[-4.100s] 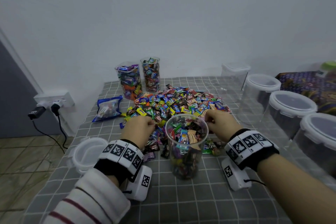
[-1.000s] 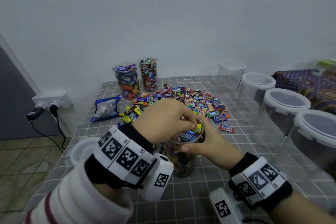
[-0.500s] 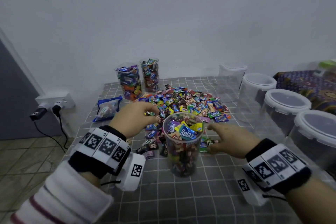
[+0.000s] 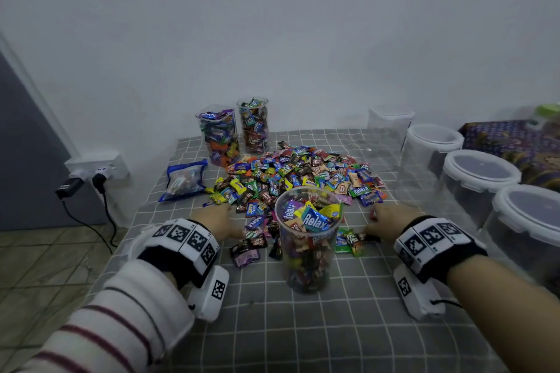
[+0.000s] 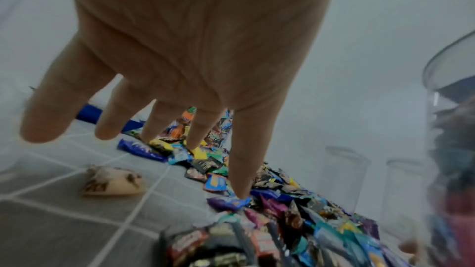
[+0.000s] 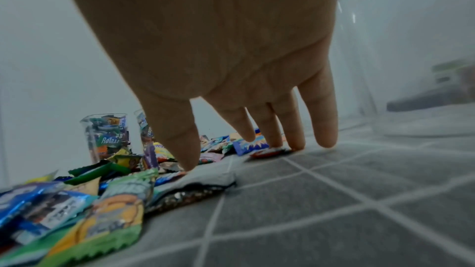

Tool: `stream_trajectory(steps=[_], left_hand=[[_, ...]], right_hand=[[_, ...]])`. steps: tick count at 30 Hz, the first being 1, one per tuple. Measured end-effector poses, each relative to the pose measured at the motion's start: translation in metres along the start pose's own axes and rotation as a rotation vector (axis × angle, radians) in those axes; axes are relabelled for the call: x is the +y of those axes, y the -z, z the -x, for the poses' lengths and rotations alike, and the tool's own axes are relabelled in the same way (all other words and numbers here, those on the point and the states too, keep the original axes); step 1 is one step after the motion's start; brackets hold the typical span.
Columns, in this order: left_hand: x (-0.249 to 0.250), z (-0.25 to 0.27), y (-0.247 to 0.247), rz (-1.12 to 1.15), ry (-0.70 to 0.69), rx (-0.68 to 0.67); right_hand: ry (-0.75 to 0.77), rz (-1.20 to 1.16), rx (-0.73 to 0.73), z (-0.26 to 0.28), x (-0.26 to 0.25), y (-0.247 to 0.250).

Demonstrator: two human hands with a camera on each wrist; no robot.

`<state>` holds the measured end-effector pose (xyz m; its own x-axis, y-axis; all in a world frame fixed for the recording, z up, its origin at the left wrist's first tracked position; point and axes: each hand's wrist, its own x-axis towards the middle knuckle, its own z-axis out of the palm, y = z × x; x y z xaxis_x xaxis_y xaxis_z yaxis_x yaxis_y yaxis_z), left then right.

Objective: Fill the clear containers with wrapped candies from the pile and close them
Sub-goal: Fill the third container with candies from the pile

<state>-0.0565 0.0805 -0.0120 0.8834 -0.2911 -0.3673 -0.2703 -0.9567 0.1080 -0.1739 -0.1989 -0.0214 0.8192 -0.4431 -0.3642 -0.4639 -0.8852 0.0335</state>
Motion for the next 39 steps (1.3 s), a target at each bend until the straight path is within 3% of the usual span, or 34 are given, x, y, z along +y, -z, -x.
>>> stream_trajectory(steps=[6, 12, 20, 31, 39], left_hand=[[0.009, -0.001, -0.007, -0.005, -0.009, -0.06], [0.021, 0.002, -0.015, -0.131, -0.154, -0.093], [0.027, 0.001, -0.029, -0.235, -0.214, 0.033], [0.025, -0.001, -0.029, -0.122, -0.189, 0.112], [0.022, 0.002, -0.018, 0.031, -0.169, 0.214]], right_hand=[[0.094, -0.014, -0.015, 0.003, -0.012, 0.001], [0.227, 0.012, -0.031, 0.013, -0.026, -0.003], [0.272, 0.145, -0.012, 0.008, -0.038, -0.011], [0.27, 0.03, 0.068, 0.006, -0.034, -0.009], [0.299, -0.144, 0.244, 0.018, -0.025, 0.011]])
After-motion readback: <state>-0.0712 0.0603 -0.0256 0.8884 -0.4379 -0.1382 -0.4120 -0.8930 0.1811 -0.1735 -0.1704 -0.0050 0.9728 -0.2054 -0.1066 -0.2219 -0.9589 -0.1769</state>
